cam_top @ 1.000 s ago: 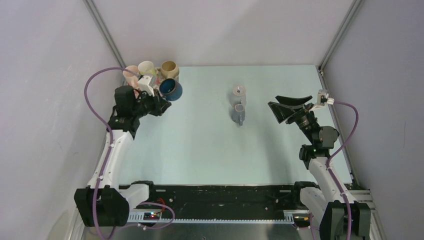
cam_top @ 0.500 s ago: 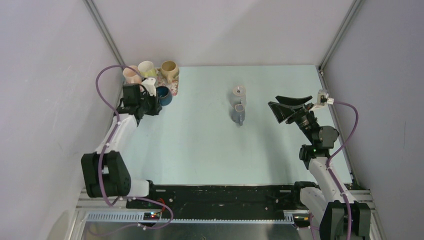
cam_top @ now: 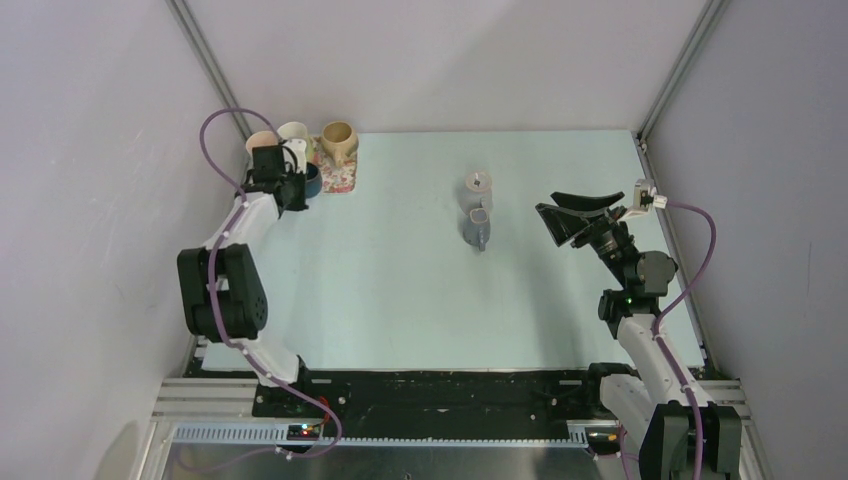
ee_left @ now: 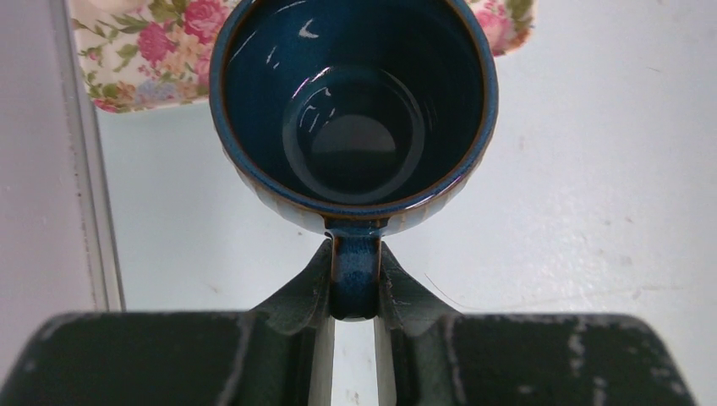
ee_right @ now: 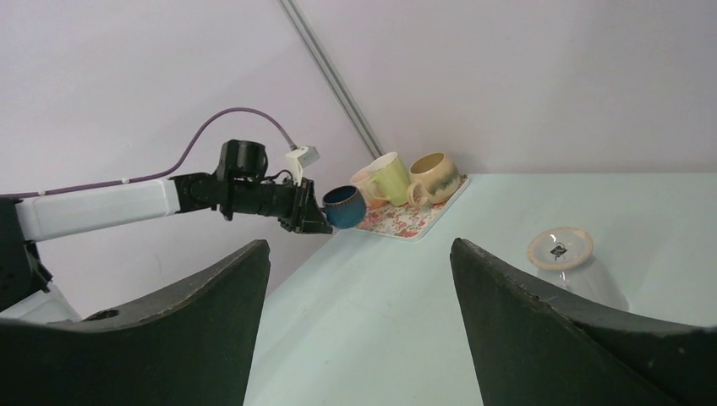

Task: Turn the mug right side up
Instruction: Place the cup on the tray.

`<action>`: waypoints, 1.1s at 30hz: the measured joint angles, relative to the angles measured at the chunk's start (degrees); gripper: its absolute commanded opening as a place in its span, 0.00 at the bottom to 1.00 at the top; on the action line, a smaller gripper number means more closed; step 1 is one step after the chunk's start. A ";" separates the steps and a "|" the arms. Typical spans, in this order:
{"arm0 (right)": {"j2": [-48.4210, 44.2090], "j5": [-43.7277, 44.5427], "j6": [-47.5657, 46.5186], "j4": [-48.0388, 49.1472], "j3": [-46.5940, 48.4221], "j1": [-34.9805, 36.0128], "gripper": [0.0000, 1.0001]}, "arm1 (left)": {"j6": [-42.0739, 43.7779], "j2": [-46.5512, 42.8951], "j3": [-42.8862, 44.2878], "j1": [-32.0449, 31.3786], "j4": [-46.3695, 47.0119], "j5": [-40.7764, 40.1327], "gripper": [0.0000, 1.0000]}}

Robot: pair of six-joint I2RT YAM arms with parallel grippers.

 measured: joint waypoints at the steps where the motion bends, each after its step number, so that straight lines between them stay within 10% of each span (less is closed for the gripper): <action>1: 0.00 0.00 -0.07 -0.04 0.00 0.00 0.83 | 0.13 1.01 0.81 0.00 0.02 -0.76 0.00; 33: 2.49 0.00 -2.49 -0.26 0.00 0.35 0.83 | 3.19 21.94 22.27 3.89 -7.80 -9.18 0.00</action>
